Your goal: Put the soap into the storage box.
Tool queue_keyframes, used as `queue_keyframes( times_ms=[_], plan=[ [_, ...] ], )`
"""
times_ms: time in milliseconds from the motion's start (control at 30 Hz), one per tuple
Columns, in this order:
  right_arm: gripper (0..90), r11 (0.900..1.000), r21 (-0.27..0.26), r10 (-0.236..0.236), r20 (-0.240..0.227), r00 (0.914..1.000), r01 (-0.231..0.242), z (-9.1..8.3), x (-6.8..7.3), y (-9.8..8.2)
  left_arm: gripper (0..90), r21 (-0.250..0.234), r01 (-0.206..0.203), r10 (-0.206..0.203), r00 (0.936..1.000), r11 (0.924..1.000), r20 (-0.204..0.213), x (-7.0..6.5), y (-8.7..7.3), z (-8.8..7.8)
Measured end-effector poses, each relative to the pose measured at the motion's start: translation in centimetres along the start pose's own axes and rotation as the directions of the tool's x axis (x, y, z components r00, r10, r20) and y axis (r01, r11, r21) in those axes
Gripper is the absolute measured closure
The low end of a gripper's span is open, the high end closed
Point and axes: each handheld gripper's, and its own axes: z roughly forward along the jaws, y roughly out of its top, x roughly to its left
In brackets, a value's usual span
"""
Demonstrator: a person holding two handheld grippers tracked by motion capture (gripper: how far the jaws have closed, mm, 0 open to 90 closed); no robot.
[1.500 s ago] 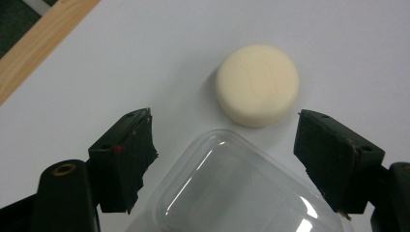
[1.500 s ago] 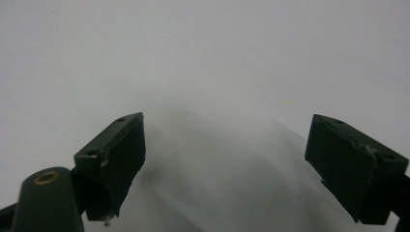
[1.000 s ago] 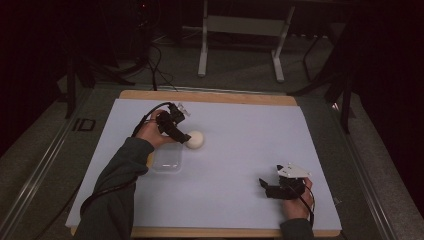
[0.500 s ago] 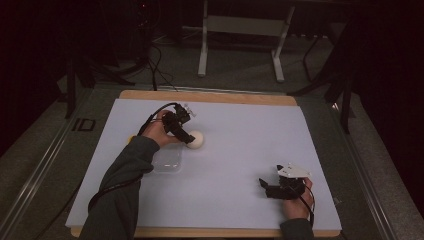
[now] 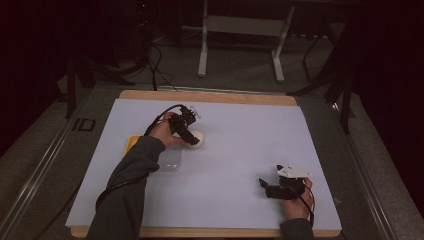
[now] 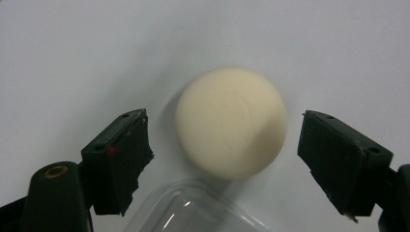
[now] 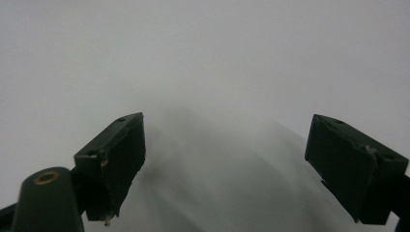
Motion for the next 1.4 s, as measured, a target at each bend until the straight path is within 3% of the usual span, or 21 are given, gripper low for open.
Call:
queue_keyframes(
  times_ms=[367,767,967,1400],
  plan=[
    [14.2,1.000,-0.003,0.004,-0.003,1.0000,-0.004,0.0,0.0,0.0,18.3,0.057,-0.008,0.008,1.0000,0.9984,0.003,-0.3,1.0,1.4],
    [14.2,1.000,-0.004,0.005,-0.005,1.0000,-0.005,0.0,0.0,0.0,16.0,0.121,0.033,-0.037,0.9990,0.9921,0.025,0.0,1.2,3.1],
    [14.2,1.000,0.000,0.007,-0.006,1.0000,-0.007,0.0,0.0,0.0,19.9,0.159,0.038,-0.047,0.9974,0.9865,0.055,0.1,1.4,3.7],
    [14.2,1.000,0.000,0.007,-0.006,1.0000,-0.007,0.0,-0.1,0.0,24.7,0.193,0.043,-0.053,0.9976,0.9802,0.045,0.1,1.6,4.3]
  ],
)
